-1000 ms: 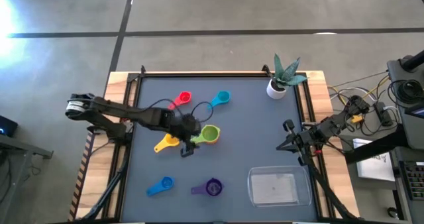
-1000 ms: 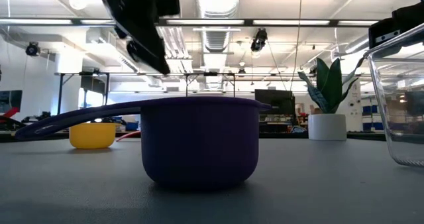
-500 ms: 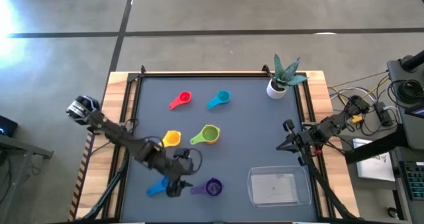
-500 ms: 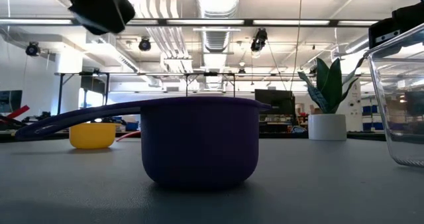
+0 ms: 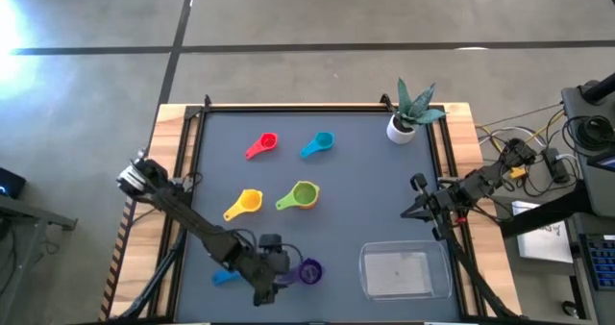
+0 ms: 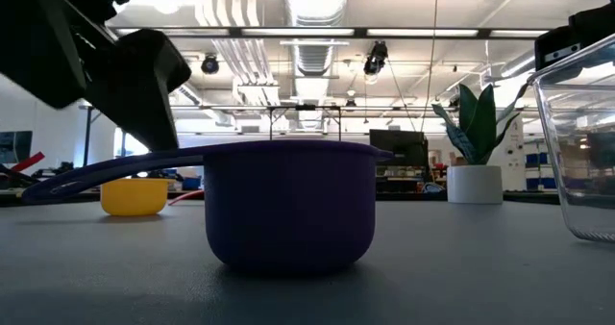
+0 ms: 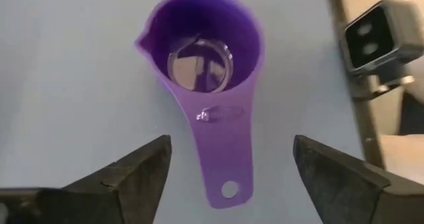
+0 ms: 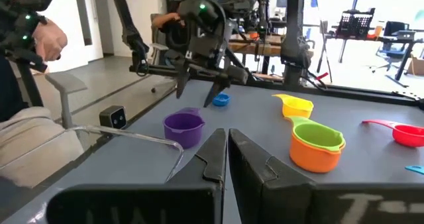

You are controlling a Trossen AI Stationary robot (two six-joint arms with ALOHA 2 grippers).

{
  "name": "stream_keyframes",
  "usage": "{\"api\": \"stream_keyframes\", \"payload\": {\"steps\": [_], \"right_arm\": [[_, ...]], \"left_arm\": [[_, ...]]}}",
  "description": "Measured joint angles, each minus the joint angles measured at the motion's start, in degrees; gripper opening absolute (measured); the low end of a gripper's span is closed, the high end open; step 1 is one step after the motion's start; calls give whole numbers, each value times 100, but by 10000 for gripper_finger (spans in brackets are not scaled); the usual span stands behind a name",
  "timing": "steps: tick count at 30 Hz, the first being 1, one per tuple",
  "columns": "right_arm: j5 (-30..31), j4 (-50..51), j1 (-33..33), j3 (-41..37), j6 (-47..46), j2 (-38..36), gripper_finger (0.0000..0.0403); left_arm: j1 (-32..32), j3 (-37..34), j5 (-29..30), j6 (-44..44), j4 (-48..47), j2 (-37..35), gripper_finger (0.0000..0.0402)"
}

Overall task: Nest measuring cups in basket
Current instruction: Stack the violet measuring cup on top of the light green measuring cup

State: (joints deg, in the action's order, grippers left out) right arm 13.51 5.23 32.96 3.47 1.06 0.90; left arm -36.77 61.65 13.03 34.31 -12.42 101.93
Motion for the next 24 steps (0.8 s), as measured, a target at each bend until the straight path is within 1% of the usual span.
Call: {"api": "stream_keyframes", "payload": {"steps": [3, 6, 10, 13, 16, 18, 23, 24], "right_arm": [[0, 0, 2, 1, 0, 1, 9], [1, 0, 2, 1, 0, 1, 9], [0, 0, 0, 0, 0, 1, 9], [1, 0, 2, 1, 0, 1, 9], [-1, 0, -1, 1, 0, 1, 9], [1, 0, 2, 0, 0, 1, 9], [1, 0, 1, 1, 0, 1, 9], [-1, 0, 2, -1, 0, 1, 9]], "left_arm": [[-15, 508, 196, 69, -709, 328, 324], [-49, 1083, 296, 78, -1307, 754, 331], [-63, 1764, 346, 100, -2111, 1313, 323], [-57, 2008, 402, 113, -2410, 1547, 305], [-32, 2056, 328, 98, -2382, 1559, 270], [-13, 2037, 250, 98, -2422, 1549, 235], [47, 2024, 230, 67, -2455, 1462, 118], [71, 2024, 230, 42, -2466, 1460, 118]]}}
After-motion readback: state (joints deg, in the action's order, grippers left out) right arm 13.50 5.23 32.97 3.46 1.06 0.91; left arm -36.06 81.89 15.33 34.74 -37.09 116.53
